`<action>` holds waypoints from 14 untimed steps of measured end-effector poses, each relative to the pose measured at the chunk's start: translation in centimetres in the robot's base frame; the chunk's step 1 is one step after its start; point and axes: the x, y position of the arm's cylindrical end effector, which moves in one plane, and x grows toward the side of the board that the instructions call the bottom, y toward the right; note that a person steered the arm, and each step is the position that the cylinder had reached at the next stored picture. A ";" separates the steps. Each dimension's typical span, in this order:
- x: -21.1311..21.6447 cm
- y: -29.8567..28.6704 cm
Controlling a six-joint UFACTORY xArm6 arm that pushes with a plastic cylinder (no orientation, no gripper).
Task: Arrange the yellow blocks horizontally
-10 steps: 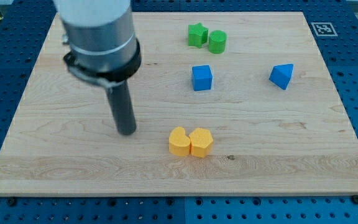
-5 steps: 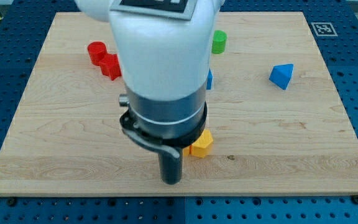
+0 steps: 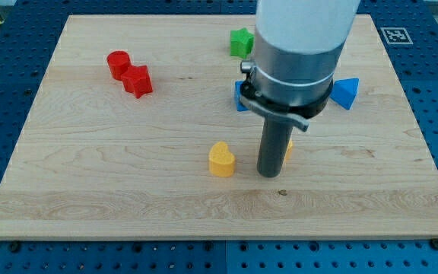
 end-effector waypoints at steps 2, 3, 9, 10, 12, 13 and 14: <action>-1.2 1.6; -1.5 -0.5; -4.5 -0.5; -4.5 2.2; -4.3 4.9; -2.7 4.2; 0.8 3.8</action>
